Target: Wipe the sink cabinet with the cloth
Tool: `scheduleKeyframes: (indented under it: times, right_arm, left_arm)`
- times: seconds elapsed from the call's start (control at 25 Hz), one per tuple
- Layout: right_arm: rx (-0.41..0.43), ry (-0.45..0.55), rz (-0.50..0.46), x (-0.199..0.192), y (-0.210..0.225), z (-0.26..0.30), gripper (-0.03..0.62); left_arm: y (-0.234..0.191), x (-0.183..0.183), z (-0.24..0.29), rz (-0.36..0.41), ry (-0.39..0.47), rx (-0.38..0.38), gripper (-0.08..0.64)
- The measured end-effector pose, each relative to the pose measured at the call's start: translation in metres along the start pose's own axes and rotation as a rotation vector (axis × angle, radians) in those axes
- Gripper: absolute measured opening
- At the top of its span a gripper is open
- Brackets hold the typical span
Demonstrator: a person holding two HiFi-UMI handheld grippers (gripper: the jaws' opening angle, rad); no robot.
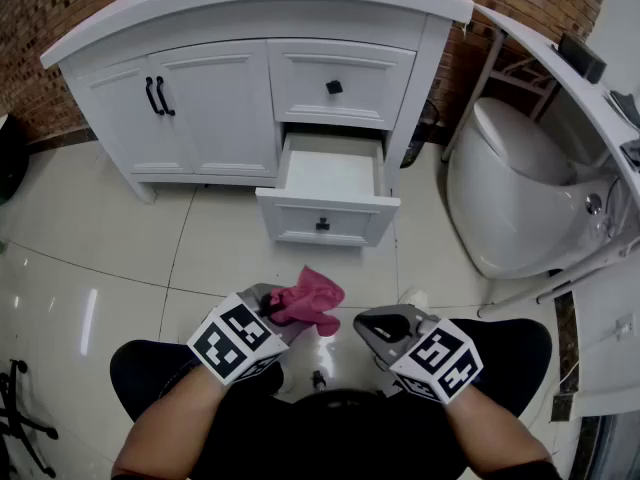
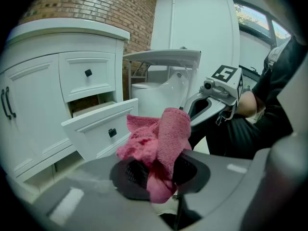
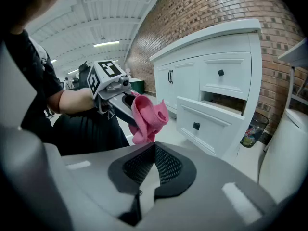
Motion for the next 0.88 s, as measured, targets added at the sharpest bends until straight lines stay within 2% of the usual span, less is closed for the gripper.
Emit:
scheduleKeyframes:
  times: [0.2, 0.44, 0.56, 0.88]
  right_arm:
    - [0.019, 0.041, 0.025, 0.014, 0.002, -0.004, 0.006]
    - [0.022, 0.117, 0.037, 0.049, 0.019, -0.011, 0.006]
    - [0.026, 0.147, 0.035, 0.072, 0.036, -0.016, 0.006]
    - [0.05, 0.214, 0.061, 0.122, 0.083, -0.01, 0.006]
  left_arm:
    - [0.007, 0.012, -0.001, -0.016, 0.018, -0.036, 0.097]
    - [0.005, 0.05, -0.016, 0.031, 0.082, -0.036, 0.097]
    - [-0.004, 0.071, -0.027, 0.016, 0.125, -0.052, 0.095]
    - [-0.074, 0.153, -0.037, 0.11, 0.153, 0.038, 0.095]
Point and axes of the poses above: the fingertips, and each gripper's own axes: z forward along the fingers, y to its right, x out of its top, the point moved 4 cm from there along -z, backward along the fingers, and after that the axes turned 10 degrees about -z, right-handed, at the moved point
